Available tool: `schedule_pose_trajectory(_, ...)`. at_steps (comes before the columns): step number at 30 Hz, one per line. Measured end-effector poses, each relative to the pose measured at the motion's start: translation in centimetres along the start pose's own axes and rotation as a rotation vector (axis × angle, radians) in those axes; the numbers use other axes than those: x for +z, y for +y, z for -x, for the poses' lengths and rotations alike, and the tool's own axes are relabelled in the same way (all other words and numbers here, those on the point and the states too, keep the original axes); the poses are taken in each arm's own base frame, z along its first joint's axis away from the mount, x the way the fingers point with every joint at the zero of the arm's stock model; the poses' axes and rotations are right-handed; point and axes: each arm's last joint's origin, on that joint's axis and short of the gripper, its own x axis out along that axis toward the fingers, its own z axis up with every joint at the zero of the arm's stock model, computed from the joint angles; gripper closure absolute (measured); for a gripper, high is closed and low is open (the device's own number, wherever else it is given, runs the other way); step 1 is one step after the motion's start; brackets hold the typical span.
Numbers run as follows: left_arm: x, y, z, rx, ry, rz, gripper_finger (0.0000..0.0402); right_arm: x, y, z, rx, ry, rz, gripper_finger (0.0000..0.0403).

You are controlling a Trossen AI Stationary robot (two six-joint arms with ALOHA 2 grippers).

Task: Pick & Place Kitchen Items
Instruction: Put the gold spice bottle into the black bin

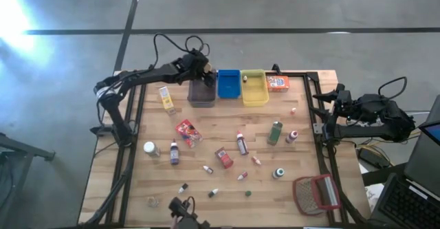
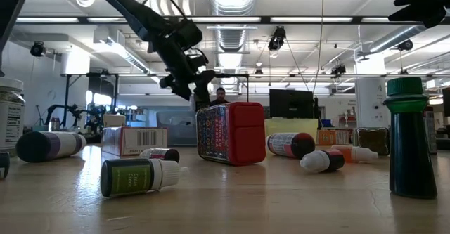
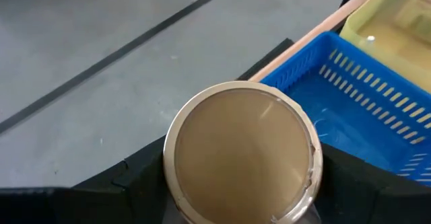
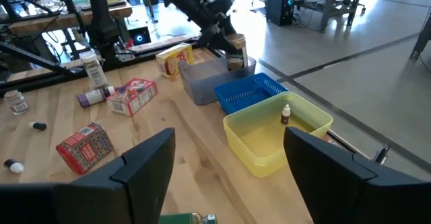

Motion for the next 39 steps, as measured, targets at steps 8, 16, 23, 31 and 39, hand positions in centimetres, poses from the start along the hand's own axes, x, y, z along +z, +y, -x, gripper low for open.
schedule_pose_trajectory(8, -1.0, -0.3, -2.0, -0.005, 0.022, 0.014, 0.0110, 0.0, 0.0, 0.0, 0.000, 0.000, 0.000, 0.0105)
schedule_pose_trajectory(16, -1.5, -0.4, -3.0, 0.003, 0.040, 0.016, 0.0108, 0.0, 0.0, 0.0, 0.001, 0.000, 0.000, 0.0082)
schedule_pose_trajectory(23, -1.5, -0.4, -2.9, 0.005, 0.044, 0.001, 0.0095, 0.0, 0.0, 0.0, 0.000, 0.000, 0.000, 0.0060)
schedule_pose_trajectory(31, -1.5, -0.4, -2.9, 0.005, 0.044, -0.011, 0.0093, 0.0, 0.0, 0.0, 0.000, 0.000, 0.000, 0.0042)
schedule_pose_trajectory(39, -1.5, -0.4, -2.9, 0.005, 0.043, -0.011, 0.0092, 0.0, 0.0, 0.0, 0.000, 0.000, 0.000, 0.0056)
